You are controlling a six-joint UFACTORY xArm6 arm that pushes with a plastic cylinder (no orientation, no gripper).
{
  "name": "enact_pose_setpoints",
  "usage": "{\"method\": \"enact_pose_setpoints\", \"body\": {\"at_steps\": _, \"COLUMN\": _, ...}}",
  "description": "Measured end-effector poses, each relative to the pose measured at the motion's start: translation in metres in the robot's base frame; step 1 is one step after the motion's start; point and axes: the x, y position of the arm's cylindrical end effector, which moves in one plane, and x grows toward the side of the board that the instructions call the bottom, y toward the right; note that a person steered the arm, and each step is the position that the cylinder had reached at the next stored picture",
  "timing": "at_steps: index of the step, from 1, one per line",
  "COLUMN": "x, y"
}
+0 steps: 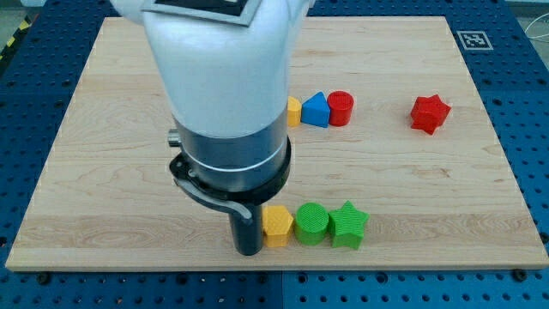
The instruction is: Point at the yellow heart
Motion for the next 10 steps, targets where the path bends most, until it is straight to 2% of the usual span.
{"method": "enact_pose_setpoints", "body": {"at_steps": 3, "x": 0.000, "y": -0.006}}
{"method": "enact_pose_setpoints", "body": {"at_steps": 4, "x": -0.002, "y": -0.052}}
{"method": "enact_pose_setpoints", "body": {"at_steps": 6, "x": -0.066, "y": -0.084}}
{"method": "enact_pose_setpoints", "body": {"at_steps": 9, "x": -0.206, "y": -0.084}}
{"method": "enact_pose_setpoints", "body": {"at_steps": 10, "x": -0.249, "y": -0.062}}
